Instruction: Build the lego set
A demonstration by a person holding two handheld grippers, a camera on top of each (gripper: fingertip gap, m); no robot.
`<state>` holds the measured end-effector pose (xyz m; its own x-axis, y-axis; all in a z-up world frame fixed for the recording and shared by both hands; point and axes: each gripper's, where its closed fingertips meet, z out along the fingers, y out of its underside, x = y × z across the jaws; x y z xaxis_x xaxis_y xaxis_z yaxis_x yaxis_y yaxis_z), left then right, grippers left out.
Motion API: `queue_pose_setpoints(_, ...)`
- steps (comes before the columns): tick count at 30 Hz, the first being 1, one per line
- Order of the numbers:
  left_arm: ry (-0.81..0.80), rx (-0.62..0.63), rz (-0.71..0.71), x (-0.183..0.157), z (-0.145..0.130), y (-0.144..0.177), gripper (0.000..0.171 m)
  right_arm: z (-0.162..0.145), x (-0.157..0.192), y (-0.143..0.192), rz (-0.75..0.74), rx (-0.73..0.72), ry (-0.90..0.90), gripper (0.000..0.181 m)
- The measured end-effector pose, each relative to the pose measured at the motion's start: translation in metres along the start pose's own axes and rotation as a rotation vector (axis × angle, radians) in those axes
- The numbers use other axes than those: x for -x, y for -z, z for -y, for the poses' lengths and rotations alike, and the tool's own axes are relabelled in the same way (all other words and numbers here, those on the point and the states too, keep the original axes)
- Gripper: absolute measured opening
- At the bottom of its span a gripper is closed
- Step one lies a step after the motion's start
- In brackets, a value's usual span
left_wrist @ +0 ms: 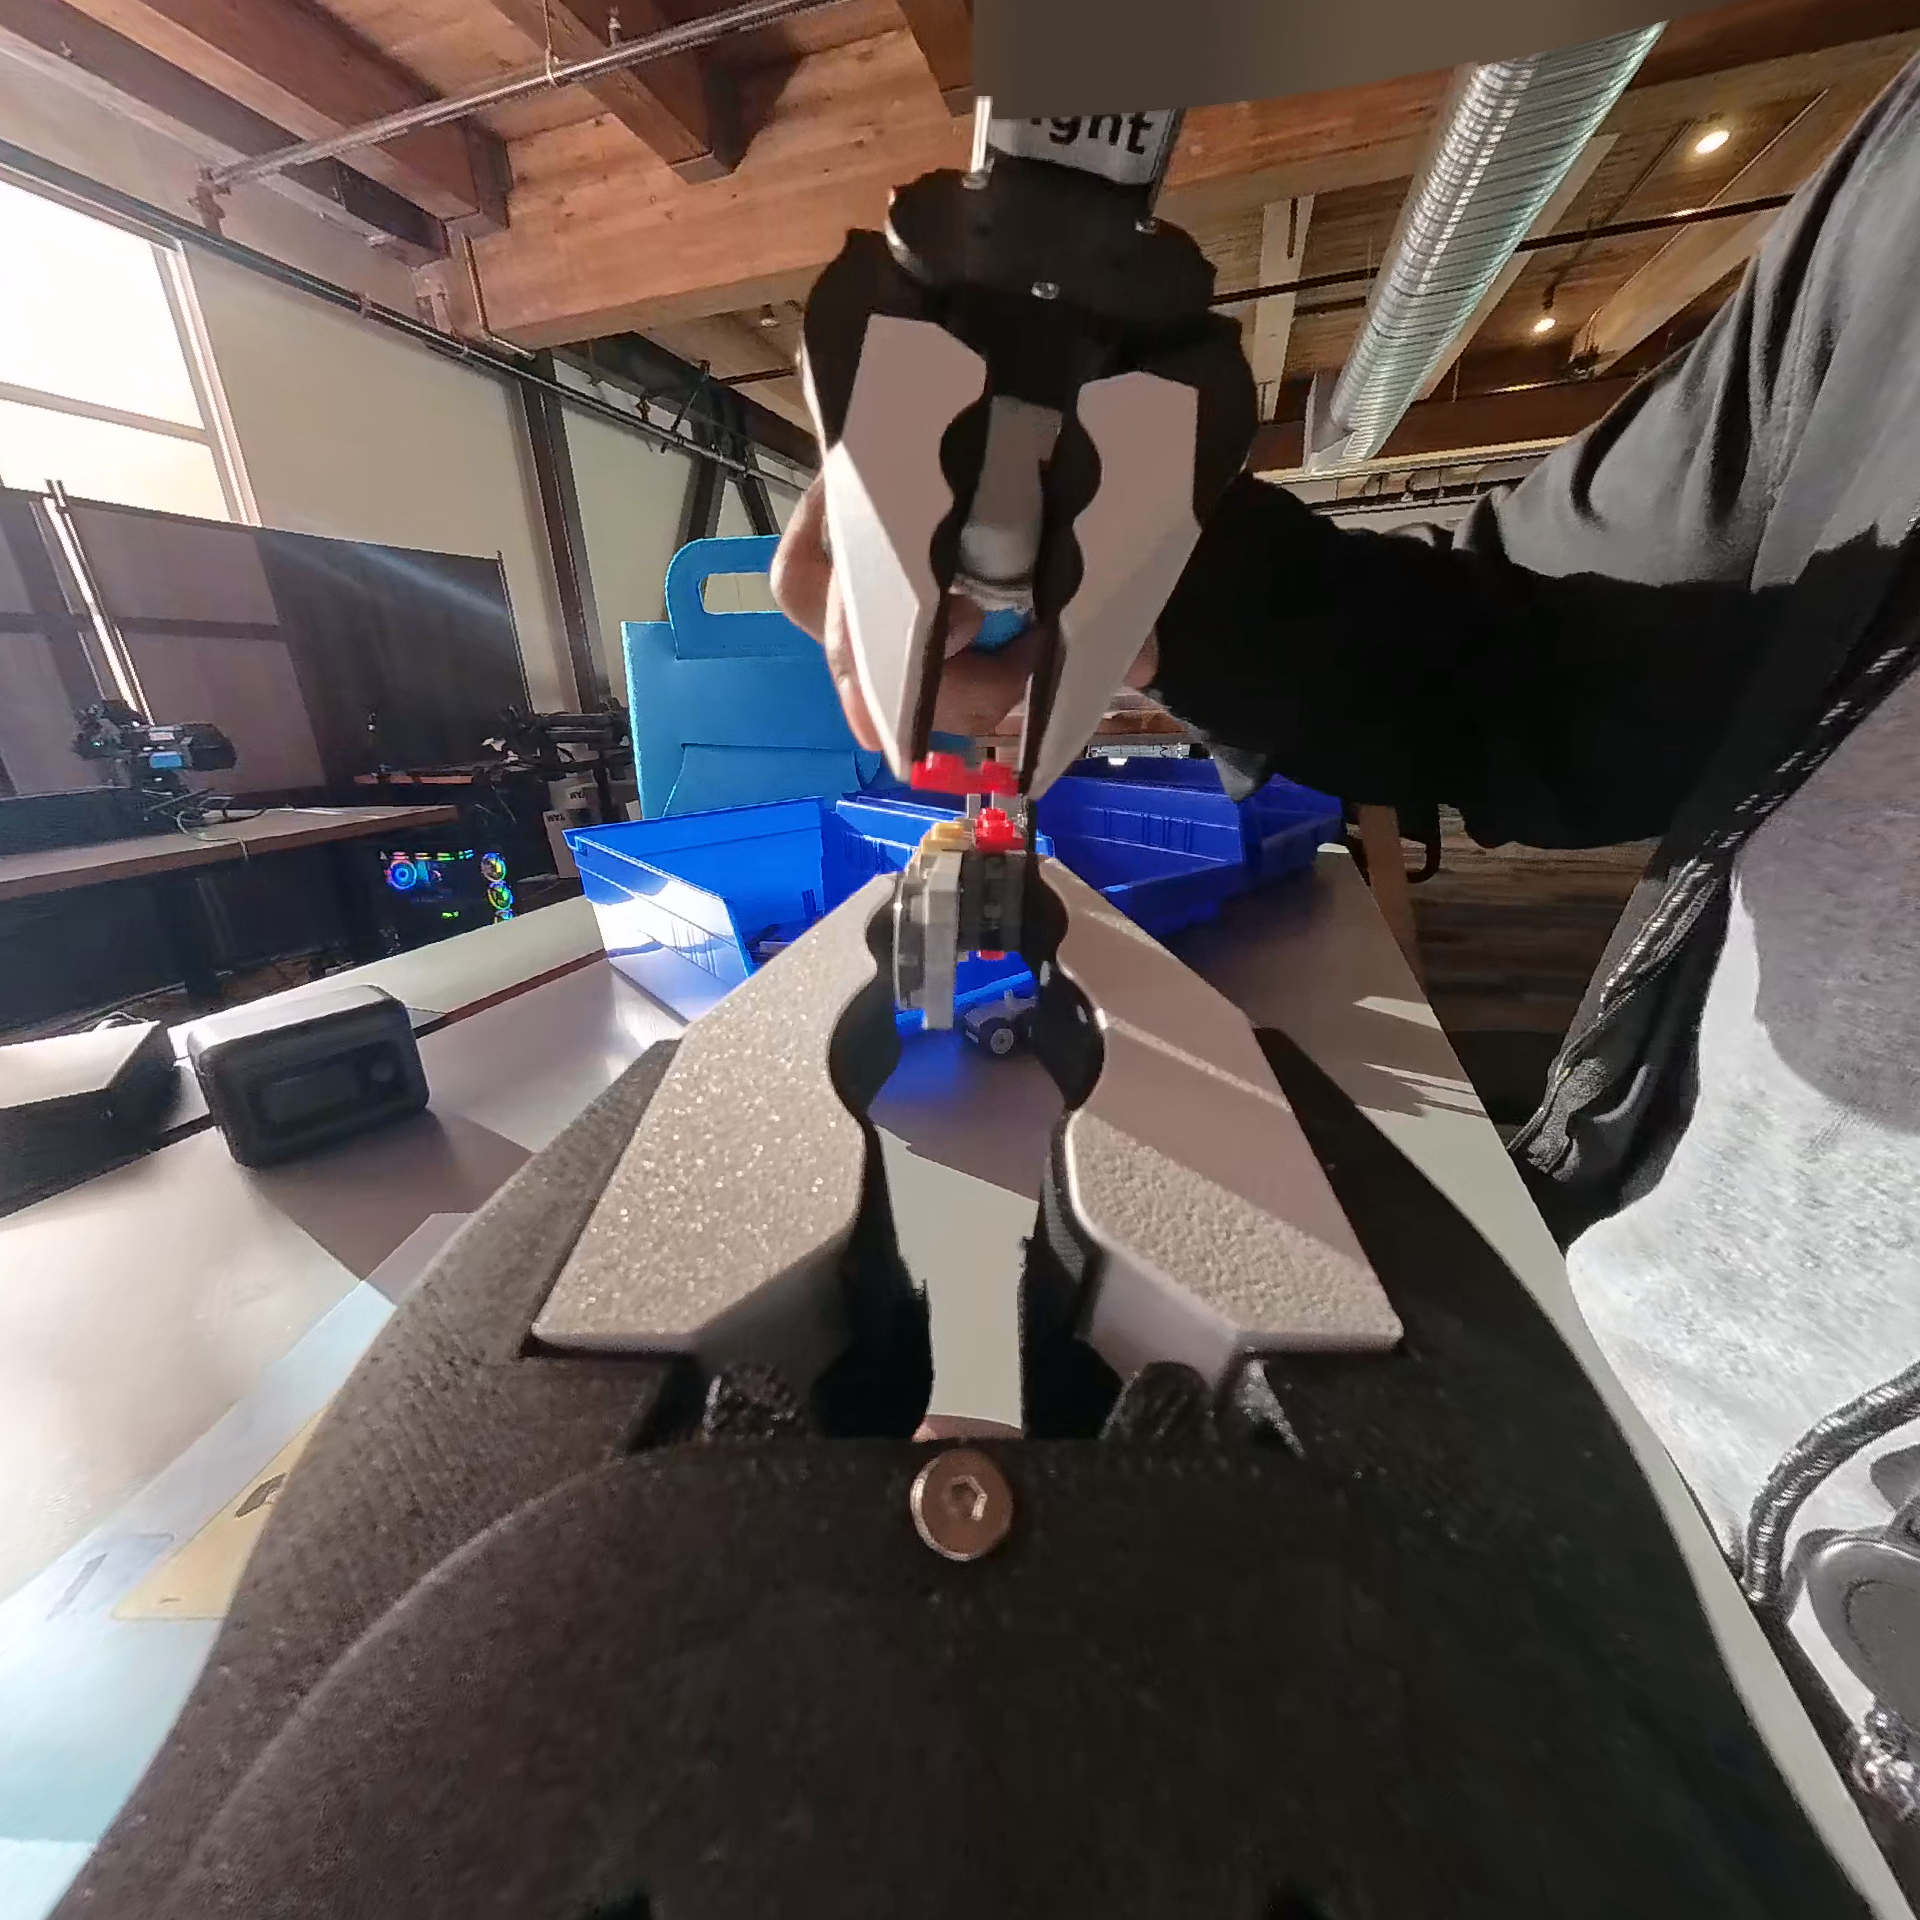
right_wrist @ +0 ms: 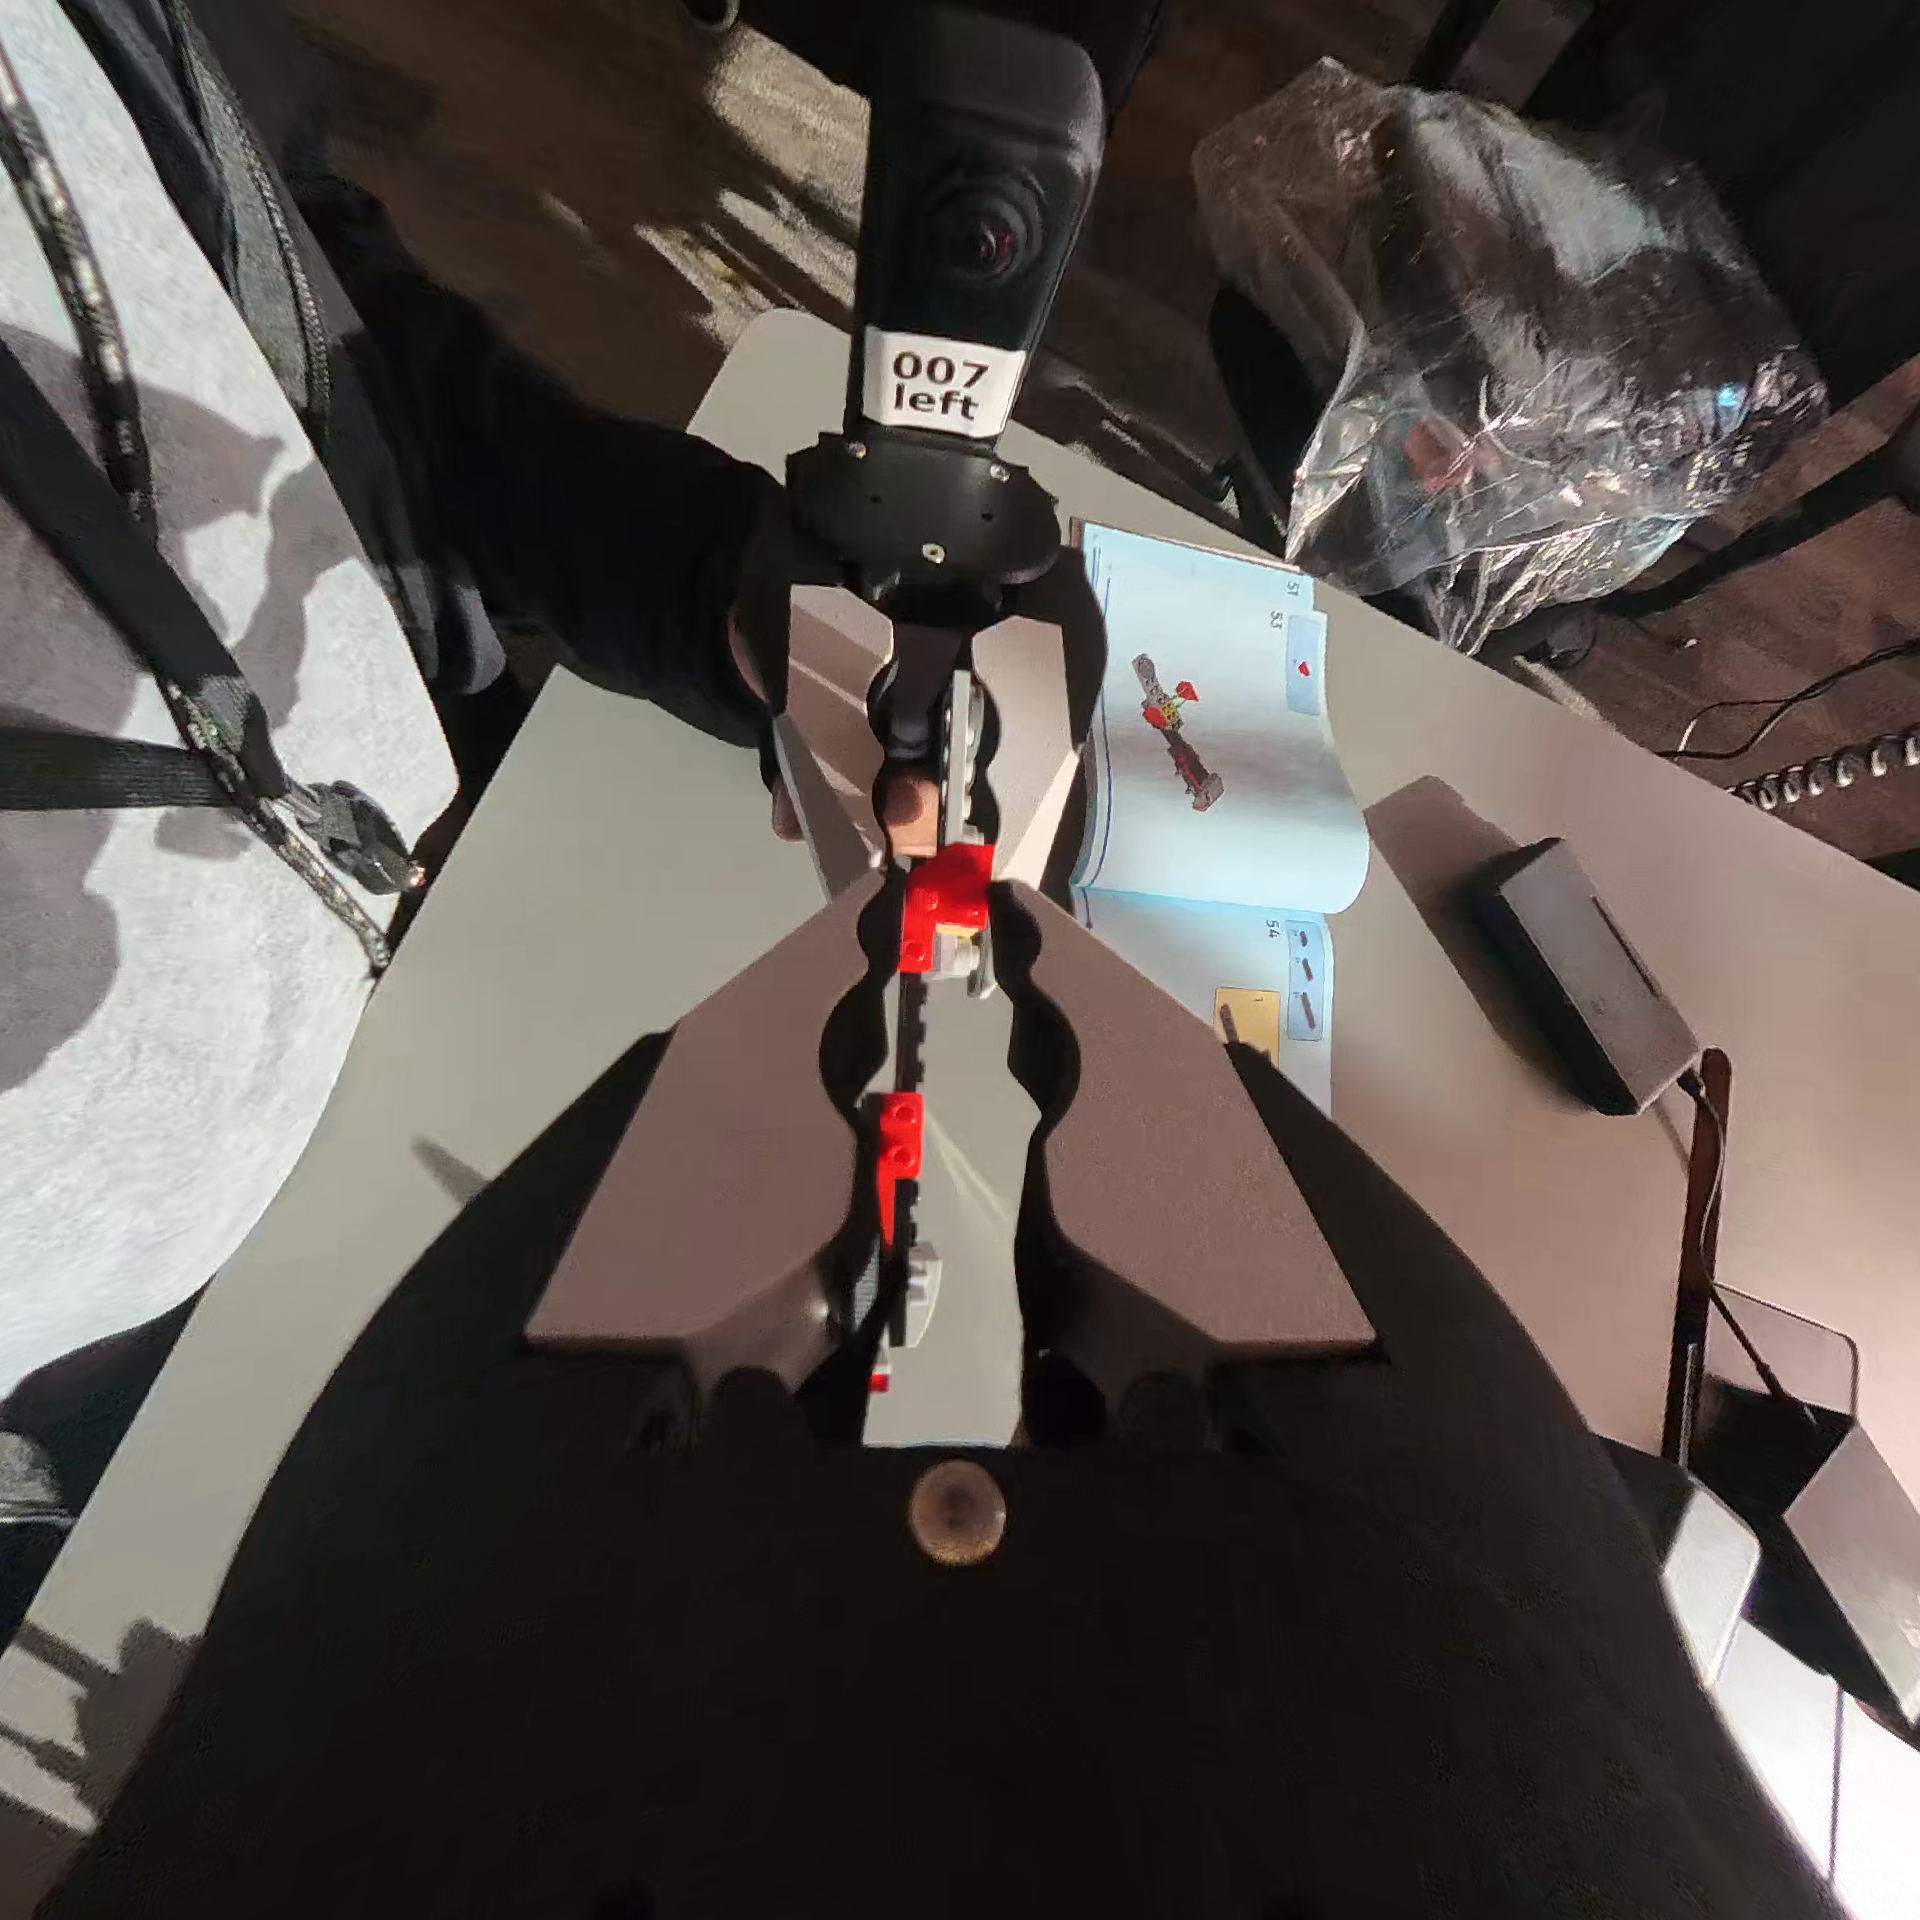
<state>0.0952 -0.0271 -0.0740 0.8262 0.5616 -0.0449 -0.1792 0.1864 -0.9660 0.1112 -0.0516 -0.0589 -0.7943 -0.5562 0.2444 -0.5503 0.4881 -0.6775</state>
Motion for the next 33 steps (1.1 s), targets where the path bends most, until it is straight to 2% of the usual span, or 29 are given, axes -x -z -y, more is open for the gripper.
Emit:
queue_pose_setpoints(8,0.026,-0.015,-0.014,-0.001,0.003,0.000,0.020,-0.001,0.003,-0.003,0.056,0.021,-0.025,0.018)
queue_pose_setpoints(20,0.062,-0.040,-0.021,0.000,0.006,0.001,0.020,0.000,0.000,-0.005,0.061,0.027,-0.027,0.020)
queue_pose_setpoints(24,0.097,-0.053,-0.016,0.003,0.007,0.002,0.020,0.002,-0.005,-0.004,0.025,0.017,-0.021,0.032)
queue_pose_setpoints(28,0.162,-0.074,0.036,0.016,0.008,0.007,0.020,0.008,-0.014,0.002,-0.146,-0.045,0.035,0.044)
queue_pose_setpoints(30,0.195,-0.083,0.074,0.026,0.008,0.010,0.020,0.010,-0.021,0.008,-0.315,-0.078,0.097,0.049)
queue_pose_setpoints(33,0.225,-0.094,0.113,0.034,0.007,0.012,0.020,-0.002,-0.025,0.008,-0.576,-0.044,0.240,0.052)
